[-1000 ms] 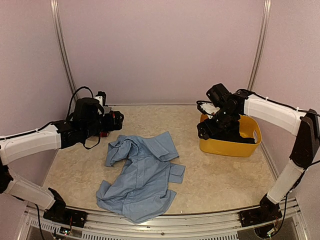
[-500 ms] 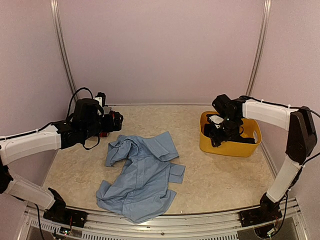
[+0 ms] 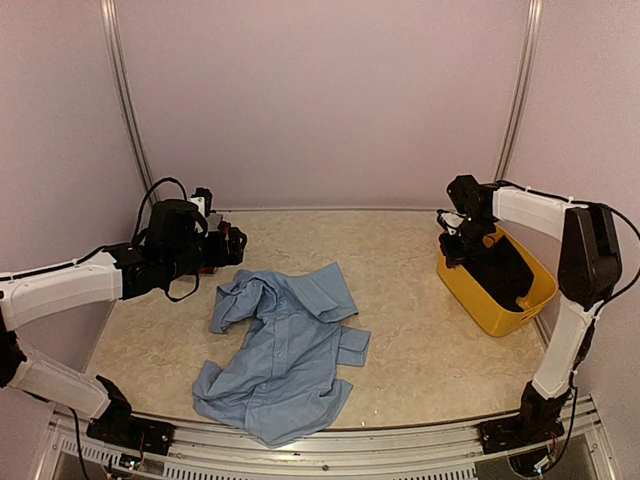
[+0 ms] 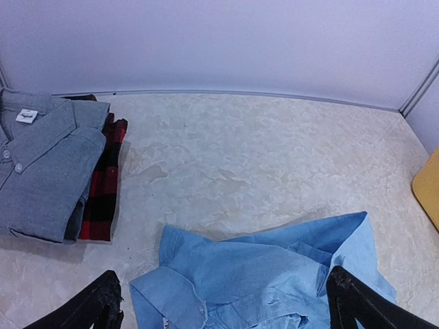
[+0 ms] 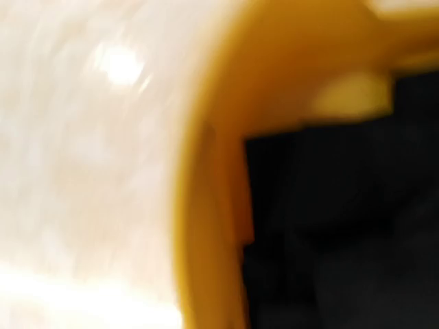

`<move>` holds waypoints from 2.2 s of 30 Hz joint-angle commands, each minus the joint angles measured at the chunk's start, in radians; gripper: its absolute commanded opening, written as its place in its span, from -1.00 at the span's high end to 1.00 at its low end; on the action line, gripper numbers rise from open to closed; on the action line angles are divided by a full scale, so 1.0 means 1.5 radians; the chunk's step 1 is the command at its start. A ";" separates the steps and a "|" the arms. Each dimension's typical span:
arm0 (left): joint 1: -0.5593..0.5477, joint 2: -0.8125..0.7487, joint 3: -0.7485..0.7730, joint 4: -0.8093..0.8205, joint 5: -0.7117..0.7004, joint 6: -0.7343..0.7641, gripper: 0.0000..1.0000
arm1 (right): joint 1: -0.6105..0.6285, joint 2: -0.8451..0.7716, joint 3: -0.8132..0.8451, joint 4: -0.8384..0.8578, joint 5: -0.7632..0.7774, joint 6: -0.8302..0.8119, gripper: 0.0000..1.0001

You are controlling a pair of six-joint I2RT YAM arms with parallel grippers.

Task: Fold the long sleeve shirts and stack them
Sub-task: Move the bin to the corner of the board.

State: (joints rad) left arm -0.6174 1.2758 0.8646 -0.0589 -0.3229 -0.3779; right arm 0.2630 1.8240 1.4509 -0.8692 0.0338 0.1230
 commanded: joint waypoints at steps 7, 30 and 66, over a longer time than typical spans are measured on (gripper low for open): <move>0.002 -0.006 -0.010 0.012 0.018 -0.011 -0.98 | -0.070 0.181 0.198 0.011 -0.011 0.048 0.83; -0.013 0.009 0.014 -0.012 0.008 -0.018 -0.98 | -0.150 0.408 0.610 -0.036 0.026 -0.018 0.95; -0.019 0.133 0.030 -0.089 0.160 0.026 -0.86 | 0.260 -0.083 0.012 0.233 -0.080 0.030 -0.65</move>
State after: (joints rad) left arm -0.6304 1.4258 0.8856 -0.1780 -0.0994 -0.3470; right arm 0.5335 1.6928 1.5745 -0.5816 0.0654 0.1410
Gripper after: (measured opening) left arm 0.945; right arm 0.826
